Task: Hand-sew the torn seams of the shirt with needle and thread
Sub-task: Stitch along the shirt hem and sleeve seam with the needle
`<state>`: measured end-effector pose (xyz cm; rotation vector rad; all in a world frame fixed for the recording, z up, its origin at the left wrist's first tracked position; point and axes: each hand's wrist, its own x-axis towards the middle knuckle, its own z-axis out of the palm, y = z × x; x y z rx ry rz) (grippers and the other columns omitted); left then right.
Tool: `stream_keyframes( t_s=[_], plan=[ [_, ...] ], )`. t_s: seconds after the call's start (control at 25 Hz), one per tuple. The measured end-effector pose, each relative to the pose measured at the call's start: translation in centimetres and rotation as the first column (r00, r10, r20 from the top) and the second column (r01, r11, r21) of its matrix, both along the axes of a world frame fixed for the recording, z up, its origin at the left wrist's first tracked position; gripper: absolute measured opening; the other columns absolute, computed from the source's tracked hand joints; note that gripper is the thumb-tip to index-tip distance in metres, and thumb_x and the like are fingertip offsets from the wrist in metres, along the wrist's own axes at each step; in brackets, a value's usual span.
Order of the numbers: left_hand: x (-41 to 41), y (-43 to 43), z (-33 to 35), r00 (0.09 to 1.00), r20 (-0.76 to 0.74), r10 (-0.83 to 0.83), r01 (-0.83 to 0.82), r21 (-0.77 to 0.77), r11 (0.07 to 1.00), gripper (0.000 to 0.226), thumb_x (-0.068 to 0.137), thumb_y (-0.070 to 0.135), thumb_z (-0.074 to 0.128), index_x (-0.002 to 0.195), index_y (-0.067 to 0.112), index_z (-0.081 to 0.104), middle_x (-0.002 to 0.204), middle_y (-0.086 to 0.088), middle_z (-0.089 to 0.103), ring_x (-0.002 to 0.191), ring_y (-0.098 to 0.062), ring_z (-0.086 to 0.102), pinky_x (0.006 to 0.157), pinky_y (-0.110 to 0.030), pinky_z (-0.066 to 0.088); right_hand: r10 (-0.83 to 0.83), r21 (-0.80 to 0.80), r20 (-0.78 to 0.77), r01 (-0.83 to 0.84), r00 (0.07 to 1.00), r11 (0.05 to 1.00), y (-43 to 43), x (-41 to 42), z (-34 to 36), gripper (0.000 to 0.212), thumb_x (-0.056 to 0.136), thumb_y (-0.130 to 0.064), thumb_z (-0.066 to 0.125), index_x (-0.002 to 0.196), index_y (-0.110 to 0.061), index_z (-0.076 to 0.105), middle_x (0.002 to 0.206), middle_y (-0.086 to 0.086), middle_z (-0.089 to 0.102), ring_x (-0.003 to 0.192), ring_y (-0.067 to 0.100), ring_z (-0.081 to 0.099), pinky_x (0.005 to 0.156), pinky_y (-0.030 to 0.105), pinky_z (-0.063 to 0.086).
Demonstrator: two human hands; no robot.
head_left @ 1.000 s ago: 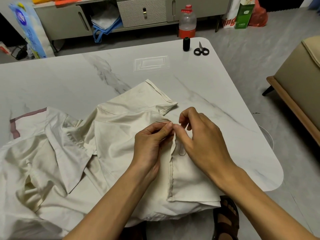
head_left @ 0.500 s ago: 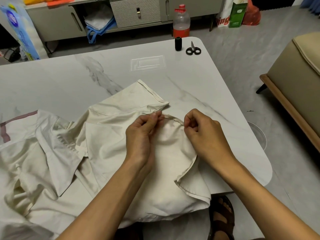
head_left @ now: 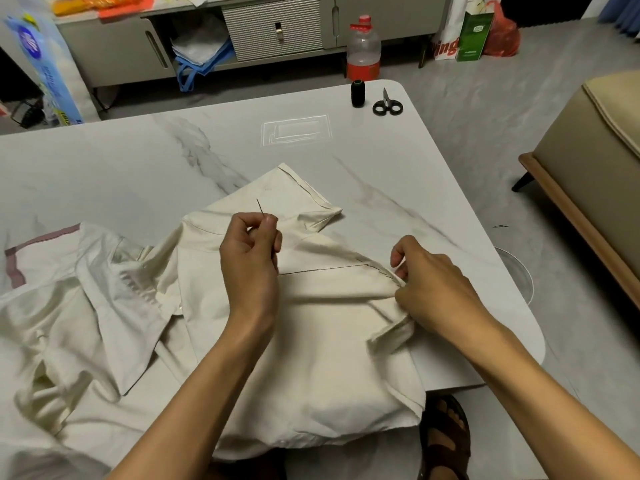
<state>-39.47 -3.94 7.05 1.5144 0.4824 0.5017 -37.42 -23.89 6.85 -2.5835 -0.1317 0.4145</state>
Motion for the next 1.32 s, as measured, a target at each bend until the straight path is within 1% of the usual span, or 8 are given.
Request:
stream_keyframes(
  t_s=[0.12, 0.28, 0.48, 0.72, 0.84, 0.92, 1.04, 1.32],
  plan=[
    [-0.6, 0.7, 0.2, 0.999, 0.008, 0.039, -0.040, 0.272, 0.962, 0.015, 0.098, 0.016, 0.056, 0.082, 0.014, 0.055, 0.063, 0.006, 0.052, 0.059, -0.006, 0.043, 0.061, -0.020, 0.034, -0.034, -0.040, 0.069, 0.037, 0.997, 0.999, -0.4, 0.5, -0.1, 0.038, 0.073, 0.004, 0.040, 0.101, -0.023, 0.043, 0.100, 0.002, 0.058, 0.089, 0.029, 0.054, 0.072, 0.036, 0.045],
    [-1.0, 1.4, 0.2, 0.997, -0.003, 0.073, -0.066, 0.370, 0.927, 0.014, 0.098, 0.012, 0.055, 0.086, 0.006, 0.057, 0.064, 0.006, 0.053, 0.059, -0.002, 0.045, 0.059, -0.014, 0.035, 0.026, -0.031, 0.280, -0.018, 0.960, 0.999, -0.1, 0.9, -0.1, 0.034, 0.068, 0.014, 0.035, 0.086, -0.013, 0.044, 0.087, 0.006, 0.052, 0.078, 0.030, 0.048, 0.060, 0.036, 0.034],
    [-0.8, 1.9, -0.1, 0.996, -0.056, -0.076, 0.085, 0.190, 0.978, 0.017, 0.097, 0.016, 0.060, 0.080, 0.018, 0.062, 0.059, 0.004, 0.053, 0.053, -0.013, 0.033, 0.053, -0.030, 0.026, 0.029, -0.038, 0.316, -0.018, 0.948, 0.999, 0.1, 1.0, 0.1, 0.030, 0.073, 0.008, 0.043, 0.076, -0.019, 0.057, 0.086, 0.000, 0.054, 0.081, 0.026, 0.052, 0.065, 0.035, 0.039],
    [-0.6, 1.4, -0.1, 0.986, -0.067, -0.152, 0.153, 0.017, 0.988, 0.015, 0.097, 0.015, 0.061, 0.084, 0.014, 0.066, 0.060, 0.001, 0.052, 0.050, -0.013, 0.027, 0.048, -0.024, 0.024, 0.069, -0.203, -0.043, -0.076, 0.997, 0.976, -0.6, 1.1, 0.5, 0.044, 0.074, 0.002, 0.049, 0.087, -0.038, 0.064, 0.098, -0.014, 0.048, 0.091, 0.015, 0.045, 0.061, 0.027, 0.029],
    [-0.4, 0.6, 0.0, 0.967, -0.095, -0.235, 0.233, -0.036, 0.972, 0.011, 0.096, 0.015, 0.063, 0.086, 0.014, 0.069, 0.061, 0.000, 0.053, 0.049, -0.012, 0.027, 0.046, -0.021, 0.024, 0.078, -0.269, 0.183, -0.026, 0.980, 0.963, -1.7, 1.3, 0.3, 0.050, 0.080, 0.005, 0.046, 0.100, -0.037, 0.064, 0.112, -0.008, 0.054, 0.099, 0.017, 0.051, 0.070, 0.029, 0.031],
    [-0.6, -0.4, -0.1, 0.930, -0.124, -0.346, 0.335, -0.101, 0.937, 0.006, 0.094, 0.016, 0.065, 0.091, 0.014, 0.070, 0.063, -0.001, 0.056, 0.047, -0.011, 0.028, 0.045, -0.019, 0.026, -0.032, 0.041, 0.355, 0.019, 0.934, 0.999, -1.2, 1.4, 0.4, 0.036, 0.084, 0.000, 0.056, 0.098, -0.030, 0.070, 0.107, -0.009, 0.063, 0.096, 0.011, 0.058, 0.072, 0.025, 0.037],
    [-0.8, -2.2, -0.4, 0.860, -0.130, -0.493, 0.446, -0.278, 0.851, 0.007, 0.093, 0.015, 0.066, 0.095, 0.015, 0.060, 0.064, -0.003, 0.057, 0.046, -0.010, 0.028, 0.043, -0.017, 0.029, -0.116, 0.674, 0.049, 0.053, 0.992, 0.737, 1.1, 0.5, 1.1, 0.014, 0.087, -0.009, 0.068, 0.091, -0.019, 0.078, 0.086, -0.011, 0.073, 0.080, 0.000, 0.065, 0.078, 0.014, 0.044],
    [-0.1, -3.3, -0.4, 0.784, -0.039, -0.620, 0.500, -0.552, 0.667, 0.022, 0.082, 0.019, 0.065, 0.089, 0.010, 0.047, 0.059, -0.002, 0.054, 0.040, -0.004, 0.022, 0.038, -0.016, 0.019, -0.032, 0.885, -0.278, 0.269, 0.960, 0.381, 2.2, -1.2, 0.4, 0.016, 0.093, -0.011, 0.060, 0.090, -0.011, 0.076, 0.070, -0.001, 0.066, 0.078, 0.007, 0.061, 0.080, 0.018, 0.044]
  ],
)
